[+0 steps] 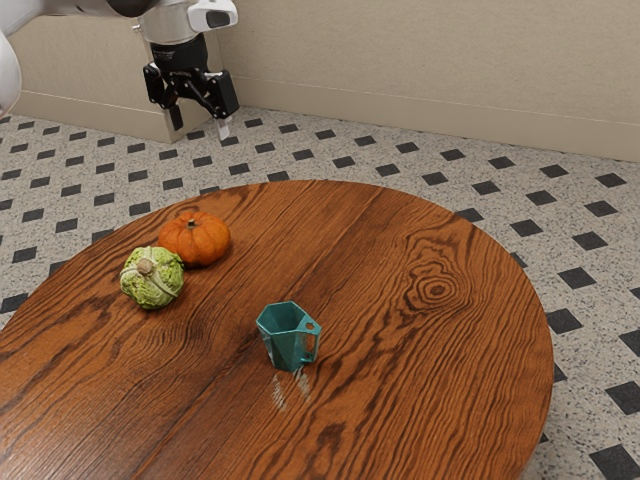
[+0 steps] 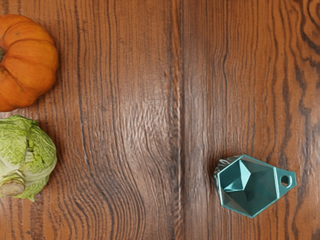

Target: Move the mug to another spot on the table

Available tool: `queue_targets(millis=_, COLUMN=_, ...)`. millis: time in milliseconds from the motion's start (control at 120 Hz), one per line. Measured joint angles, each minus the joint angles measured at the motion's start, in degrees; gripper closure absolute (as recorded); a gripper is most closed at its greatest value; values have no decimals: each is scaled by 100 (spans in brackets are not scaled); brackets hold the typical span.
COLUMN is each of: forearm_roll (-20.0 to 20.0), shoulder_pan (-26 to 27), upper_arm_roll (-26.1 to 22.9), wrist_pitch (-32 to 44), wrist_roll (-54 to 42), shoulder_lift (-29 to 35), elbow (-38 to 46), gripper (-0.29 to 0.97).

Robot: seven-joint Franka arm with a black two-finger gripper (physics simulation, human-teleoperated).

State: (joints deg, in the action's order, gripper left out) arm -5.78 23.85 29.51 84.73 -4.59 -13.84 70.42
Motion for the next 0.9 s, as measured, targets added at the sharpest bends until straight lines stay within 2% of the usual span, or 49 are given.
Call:
queue_targets(millis=150, forearm_roll=3, shoulder_pan=17, upper_arm_roll=-25, wrist_pitch=2, wrist_roll=-14, shoulder_lift=-3, elbow=-2, gripper=0)
queue_targets(millis=308, forearm_roll=13, shoulder_pan=59, upper_arm_roll=-260, wrist_pitch=30, wrist_roll=-24, shoulder_lift=0, elbow=-28, gripper=0)
queue_targets(millis=433, forearm_roll=28, shoulder_pan=54, upper_arm_roll=-581, wrist_pitch=47, wrist_roll=-35, shoulder_lift=-8, elbow=-35, gripper=0)
queue_targets(millis=592, forearm_roll=55, shoulder_pan=93, upper_arm_roll=-1331, wrist_pitch=25, wrist_roll=-97, shoulder_lift=-73, elbow=47, gripper=0)
queue_targets(millis=733, forearm_roll=84, shoulder_pan=229, upper_arm_roll=-1537, wrist_pitch=21, wrist_roll=-196, shoulder_lift=-164, elbow=171, gripper=0)
queue_targets(millis=900, forearm_roll=183, shoulder_pan=589, upper_arm_roll=-1541, wrist_pitch=119, wrist_roll=-782, shoulder_lift=183, elbow=1025, gripper=0)
